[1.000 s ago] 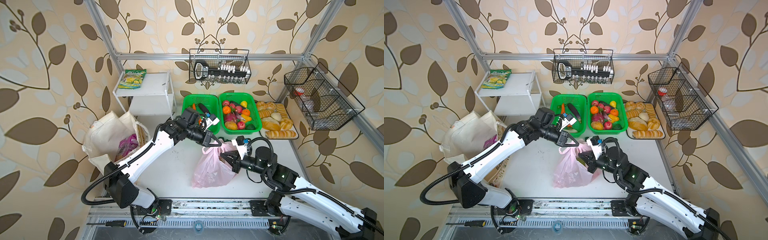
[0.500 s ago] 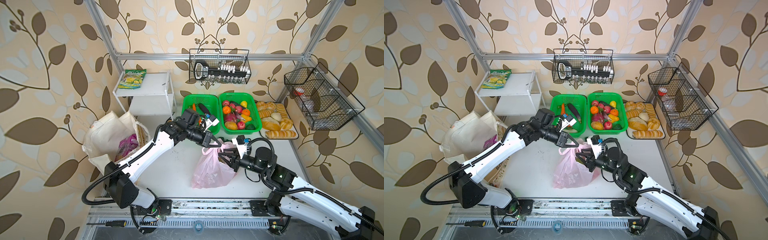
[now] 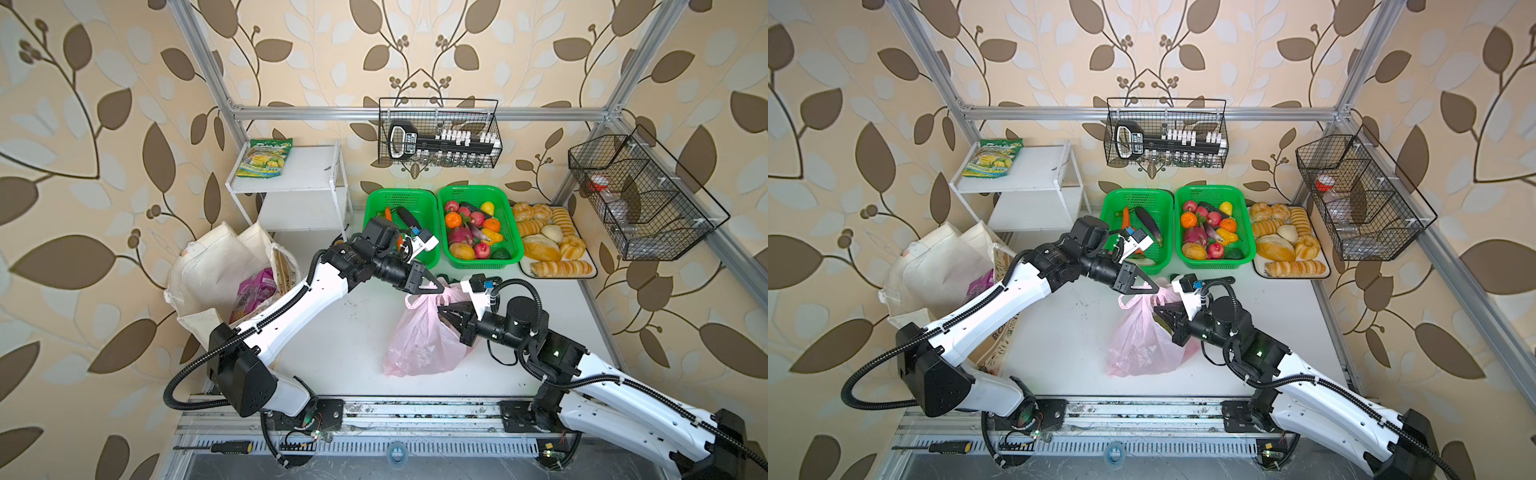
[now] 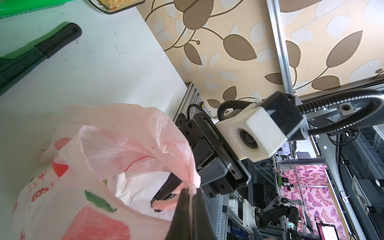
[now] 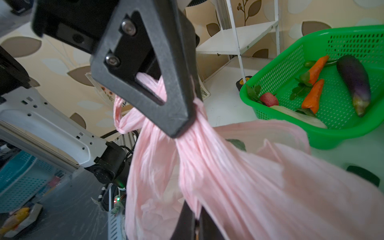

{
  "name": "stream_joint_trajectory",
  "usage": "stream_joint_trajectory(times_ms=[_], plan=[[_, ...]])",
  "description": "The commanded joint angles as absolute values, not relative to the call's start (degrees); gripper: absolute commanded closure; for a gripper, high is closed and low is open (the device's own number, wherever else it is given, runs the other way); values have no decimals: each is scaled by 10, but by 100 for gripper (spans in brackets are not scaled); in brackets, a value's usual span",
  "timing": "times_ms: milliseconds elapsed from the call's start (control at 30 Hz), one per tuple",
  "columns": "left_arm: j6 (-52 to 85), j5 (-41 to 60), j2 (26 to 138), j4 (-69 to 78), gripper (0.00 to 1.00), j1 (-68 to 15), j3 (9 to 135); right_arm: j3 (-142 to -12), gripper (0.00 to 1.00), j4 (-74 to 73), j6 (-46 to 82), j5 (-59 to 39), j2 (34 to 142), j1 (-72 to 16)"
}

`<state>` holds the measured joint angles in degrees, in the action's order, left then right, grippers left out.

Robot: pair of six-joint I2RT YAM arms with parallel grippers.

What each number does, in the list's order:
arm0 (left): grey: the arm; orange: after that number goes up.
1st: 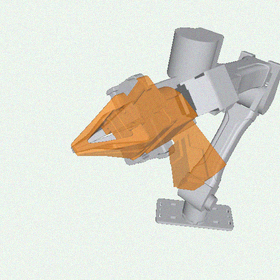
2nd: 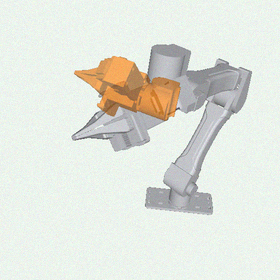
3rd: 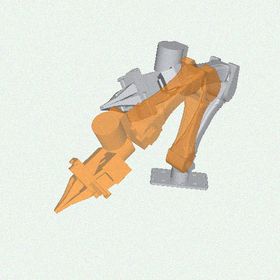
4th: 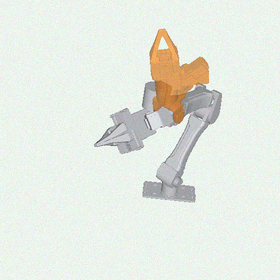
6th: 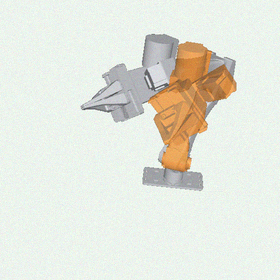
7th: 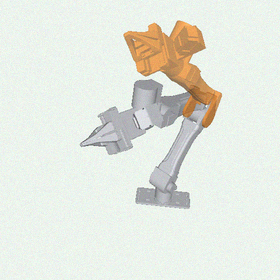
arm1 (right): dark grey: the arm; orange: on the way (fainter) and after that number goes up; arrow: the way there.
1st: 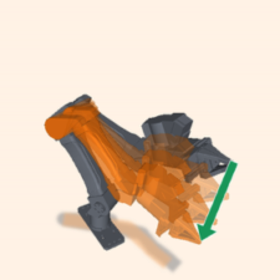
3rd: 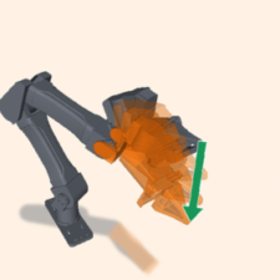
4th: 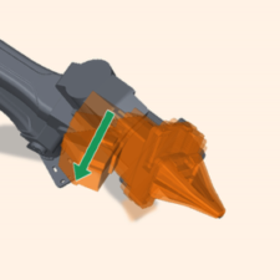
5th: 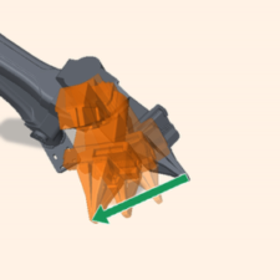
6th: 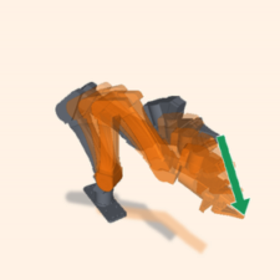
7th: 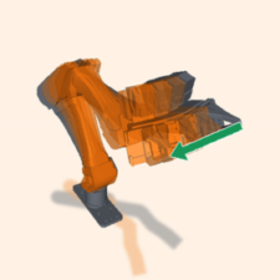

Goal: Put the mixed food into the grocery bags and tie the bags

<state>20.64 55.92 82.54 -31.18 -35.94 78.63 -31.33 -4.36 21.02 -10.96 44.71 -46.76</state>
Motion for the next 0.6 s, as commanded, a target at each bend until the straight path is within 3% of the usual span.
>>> stream_joint_trajectory(times_ms=[0, 167, 233, 567], plan=[[180, 553, 806, -323, 98, -358, 797, -311, 100, -40, 208, -113, 436, -470], [153, 530, 805, -361, 77, -358, 800, -323, 100, -30, 221, -120, 439, -470], [150, 523, 802, -366, 64, -358, 798, -328, 100, -24, 229, -120, 443, -469], [144, 486, 752, -355, 38, -358, 779, -341, 100, -11, 255, -129, 457, -463]])
